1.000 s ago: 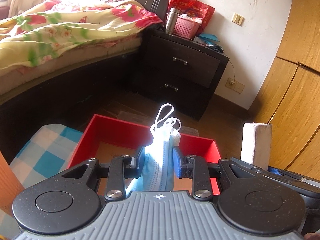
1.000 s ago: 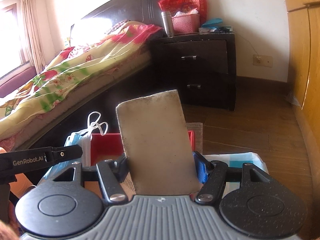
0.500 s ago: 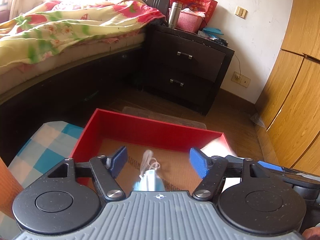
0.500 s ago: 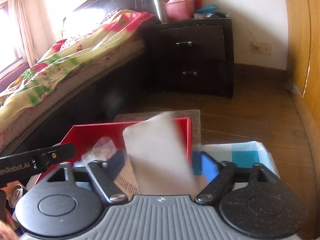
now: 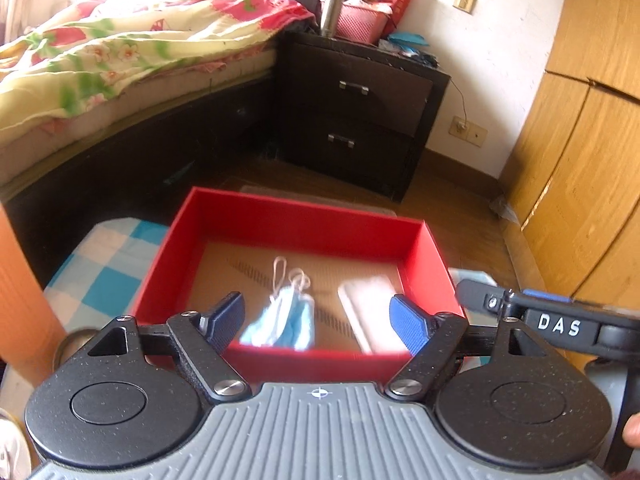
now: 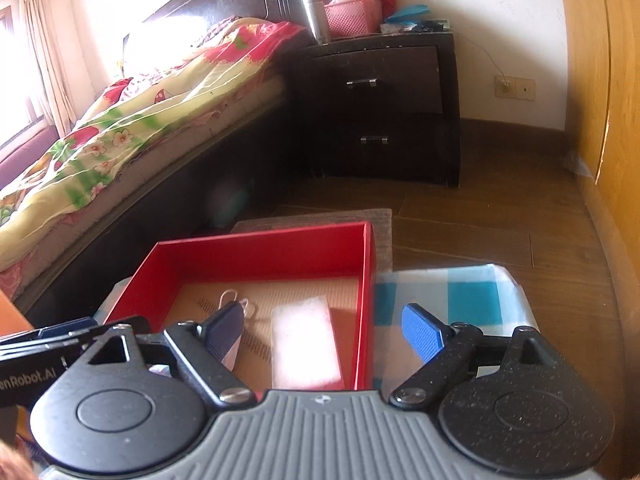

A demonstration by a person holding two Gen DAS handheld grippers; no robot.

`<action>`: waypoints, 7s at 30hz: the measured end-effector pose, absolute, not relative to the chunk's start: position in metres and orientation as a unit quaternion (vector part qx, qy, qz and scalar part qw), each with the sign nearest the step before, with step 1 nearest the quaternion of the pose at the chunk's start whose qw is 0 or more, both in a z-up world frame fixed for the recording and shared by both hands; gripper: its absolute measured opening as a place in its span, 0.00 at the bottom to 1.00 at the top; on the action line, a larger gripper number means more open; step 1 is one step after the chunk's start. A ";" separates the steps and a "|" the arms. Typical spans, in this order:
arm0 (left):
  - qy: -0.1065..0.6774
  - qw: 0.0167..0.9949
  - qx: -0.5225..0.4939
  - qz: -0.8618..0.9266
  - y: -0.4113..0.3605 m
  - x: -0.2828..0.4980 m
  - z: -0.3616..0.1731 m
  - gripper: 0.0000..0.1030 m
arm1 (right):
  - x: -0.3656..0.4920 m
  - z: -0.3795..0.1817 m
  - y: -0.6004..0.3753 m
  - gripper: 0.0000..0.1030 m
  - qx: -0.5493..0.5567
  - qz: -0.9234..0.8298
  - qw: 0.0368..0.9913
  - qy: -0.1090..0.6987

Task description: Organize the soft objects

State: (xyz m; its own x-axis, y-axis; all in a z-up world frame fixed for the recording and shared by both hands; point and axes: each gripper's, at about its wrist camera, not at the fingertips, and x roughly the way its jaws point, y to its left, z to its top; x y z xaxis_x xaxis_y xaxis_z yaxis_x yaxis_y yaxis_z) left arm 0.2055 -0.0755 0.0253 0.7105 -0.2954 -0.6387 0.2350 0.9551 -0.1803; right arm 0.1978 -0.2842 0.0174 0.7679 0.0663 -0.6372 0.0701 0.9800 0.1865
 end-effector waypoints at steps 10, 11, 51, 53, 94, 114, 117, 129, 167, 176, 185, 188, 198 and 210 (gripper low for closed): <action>0.381 0.909 -0.033 -0.165 -0.071 0.171 0.020 0.76 | 0.161 0.013 -0.286 0.64 0.093 -0.004 0.928 0.362; 0.381 0.909 -0.032 -0.167 -0.070 0.167 0.021 0.76 | 0.157 0.012 -0.286 0.64 0.094 -0.003 0.926 0.365; 0.468 0.867 0.040 -0.168 -0.038 0.098 -0.030 0.79 | 0.018 -0.022 -0.208 0.65 0.090 0.108 0.883 0.448; 0.470 0.866 0.039 -0.167 -0.037 0.099 -0.031 0.79 | 0.012 -0.024 -0.206 0.65 0.091 0.111 0.880 0.453; 0.503 0.843 0.098 -0.163 -0.048 0.103 -0.044 0.83 | -0.004 -0.046 -0.127 0.67 -0.063 0.135 0.834 0.531; 0.531 0.828 0.089 -0.157 -0.040 0.115 -0.057 0.66 | 0.005 -0.063 -0.121 0.29 -0.066 0.172 0.812 0.554; 0.533 0.828 0.078 -0.157 -0.035 0.114 -0.055 0.66 | 0.003 -0.057 -0.124 0.16 -0.052 0.176 0.812 0.555; 0.528 0.829 0.083 -0.162 -0.029 0.096 -0.050 0.65 | 0.006 -0.046 -0.153 0.00 -0.044 0.175 0.810 0.558; 0.508 0.844 0.008 -0.173 0.000 0.061 -0.015 0.64 | 0.001 -0.021 -0.178 0.05 0.034 0.161 0.831 0.531; 0.482 0.862 -0.012 -0.155 -0.002 0.055 0.017 0.64 | -0.001 0.008 -0.192 0.05 0.050 0.157 0.851 0.499; 0.461 0.873 -0.009 -0.159 -0.018 0.068 0.045 0.64 | 0.015 0.038 -0.206 0.05 0.052 0.142 0.871 0.468; 0.451 0.877 -0.018 -0.164 -0.023 0.079 0.054 0.64 | 0.031 0.048 -0.211 0.05 0.048 0.130 0.880 0.455; 0.437 0.882 -0.029 -0.172 -0.042 0.118 0.056 0.64 | 0.077 0.062 -0.228 0.05 0.055 0.102 0.894 0.432; 0.437 0.883 -0.027 -0.171 -0.061 0.175 0.052 0.64 | 0.142 0.059 -0.239 0.05 0.056 0.083 0.899 0.425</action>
